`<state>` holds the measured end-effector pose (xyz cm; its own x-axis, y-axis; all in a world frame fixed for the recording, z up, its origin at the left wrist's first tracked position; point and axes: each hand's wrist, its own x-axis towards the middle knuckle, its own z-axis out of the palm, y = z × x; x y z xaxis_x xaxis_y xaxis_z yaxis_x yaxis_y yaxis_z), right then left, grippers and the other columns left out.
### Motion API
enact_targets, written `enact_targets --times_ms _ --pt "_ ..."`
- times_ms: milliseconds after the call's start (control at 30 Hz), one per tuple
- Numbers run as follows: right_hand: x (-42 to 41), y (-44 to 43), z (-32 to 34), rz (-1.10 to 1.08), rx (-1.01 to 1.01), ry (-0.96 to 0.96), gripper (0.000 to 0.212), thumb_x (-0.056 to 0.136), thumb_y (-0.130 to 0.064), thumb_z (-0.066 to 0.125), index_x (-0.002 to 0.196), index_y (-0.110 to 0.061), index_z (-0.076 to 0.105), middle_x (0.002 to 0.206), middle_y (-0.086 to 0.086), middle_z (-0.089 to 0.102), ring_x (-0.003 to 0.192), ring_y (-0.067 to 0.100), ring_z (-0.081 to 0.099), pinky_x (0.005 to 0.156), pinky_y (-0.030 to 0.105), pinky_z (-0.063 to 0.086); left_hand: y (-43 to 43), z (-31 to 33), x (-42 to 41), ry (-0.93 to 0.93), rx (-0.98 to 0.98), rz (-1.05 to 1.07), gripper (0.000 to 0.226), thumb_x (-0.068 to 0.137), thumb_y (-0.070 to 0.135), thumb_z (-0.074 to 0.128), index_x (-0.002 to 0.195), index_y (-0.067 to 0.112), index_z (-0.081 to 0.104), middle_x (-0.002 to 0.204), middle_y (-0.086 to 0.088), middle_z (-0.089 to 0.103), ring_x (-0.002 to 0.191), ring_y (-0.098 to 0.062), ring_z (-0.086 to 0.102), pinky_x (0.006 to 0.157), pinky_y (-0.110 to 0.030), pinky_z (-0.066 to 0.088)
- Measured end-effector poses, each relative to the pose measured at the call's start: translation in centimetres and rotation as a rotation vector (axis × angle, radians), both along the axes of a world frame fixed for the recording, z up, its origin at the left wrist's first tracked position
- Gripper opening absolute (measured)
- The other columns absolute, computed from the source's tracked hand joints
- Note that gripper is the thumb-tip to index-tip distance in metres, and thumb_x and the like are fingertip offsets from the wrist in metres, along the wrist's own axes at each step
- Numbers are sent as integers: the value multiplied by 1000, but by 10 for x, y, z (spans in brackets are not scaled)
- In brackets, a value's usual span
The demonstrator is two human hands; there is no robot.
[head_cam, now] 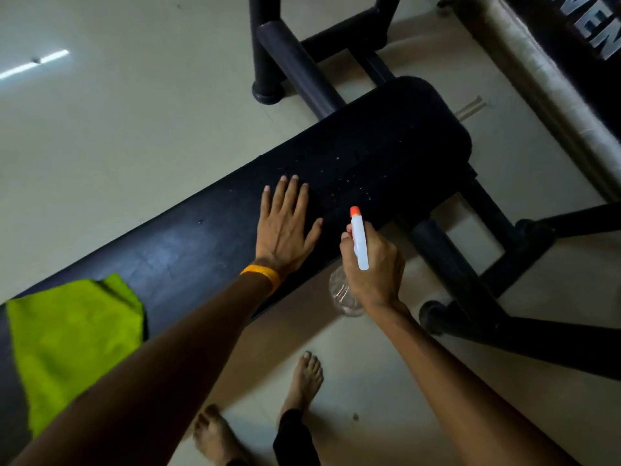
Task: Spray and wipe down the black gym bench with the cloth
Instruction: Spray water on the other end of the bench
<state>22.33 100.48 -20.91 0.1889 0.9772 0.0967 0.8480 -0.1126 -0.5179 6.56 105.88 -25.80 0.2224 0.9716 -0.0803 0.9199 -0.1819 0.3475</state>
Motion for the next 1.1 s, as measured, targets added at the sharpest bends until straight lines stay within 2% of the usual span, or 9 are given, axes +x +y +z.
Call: enact_targets --times_ms 100,200,367,467,567,733,867,1000,1100 --pt "-48 -27 18 57 -6 29 25 88 -34 57 94 -13 70 79 6 73 69 28 69 58 36 52 -69 9 -59 -21 -42 69 68 100 48 32 152 4 37 161 -18 33 153 -35 24 126 -55 13" --pt "-92 -48 39 101 -18 37 15 89 -28 63 94 -15 69 78 5 73 69 27 68 57 28 41 -133 17 -117 -34 -66 169 68 99 45 32 149 0 42 157 -21 39 149 -38 31 123 -58 20" --pt "-176 -78 71 244 33 95 13 88 -27 64 93 -16 69 78 4 73 69 28 68 57 31 48 -222 31 -207 12 -140 375 69 94 44 35 145 0 47 153 -22 45 143 -41 41 115 -61 33" --pt "-232 -83 85 317 104 113 14 87 -27 66 93 -15 70 81 6 74 72 30 68 58 34 49 -262 37 -256 16 -167 491 74 87 44 38 142 -3 49 146 -27 51 133 -46 50 104 -59 45" --pt "-289 -90 91 409 141 203 15 88 -26 67 95 -12 68 85 6 73 75 27 68 62 34 49 -296 37 -294 -7 -206 651 71 85 40 48 140 -5 49 138 -28 55 120 -48 54 93 -55 48" --pt "-380 -109 86 541 145 318 22 87 -24 64 103 -8 66 95 8 71 84 29 67 71 39 51 -338 32 -326 -54 -195 865 50 84 33 44 120 2 56 109 -21 59 97 -43 55 73 -49 45" --pt "-432 -130 77 656 120 364 27 89 -24 64 108 -5 65 101 9 70 89 31 67 73 40 50 -359 26 -328 -54 -178 902 39 85 35 39 104 7 58 99 -16 58 87 -39 54 69 -48 47" --pt "-460 -148 65 781 60 361 35 93 -33 65 115 -6 64 104 8 70 89 27 68 70 37 55 -364 20 -324 -119 -164 967 25 88 29 57 101 7 58 95 -14 58 86 -35 54 71 -47 48" --pt "-469 -156 54 863 19 336 40 92 -38 67 116 -7 63 104 6 68 87 25 67 68 33 54 -364 17 -324 -166 -164 1011 25 88 31 64 100 9 57 96 -12 57 89 -34 53 74 -47 46"
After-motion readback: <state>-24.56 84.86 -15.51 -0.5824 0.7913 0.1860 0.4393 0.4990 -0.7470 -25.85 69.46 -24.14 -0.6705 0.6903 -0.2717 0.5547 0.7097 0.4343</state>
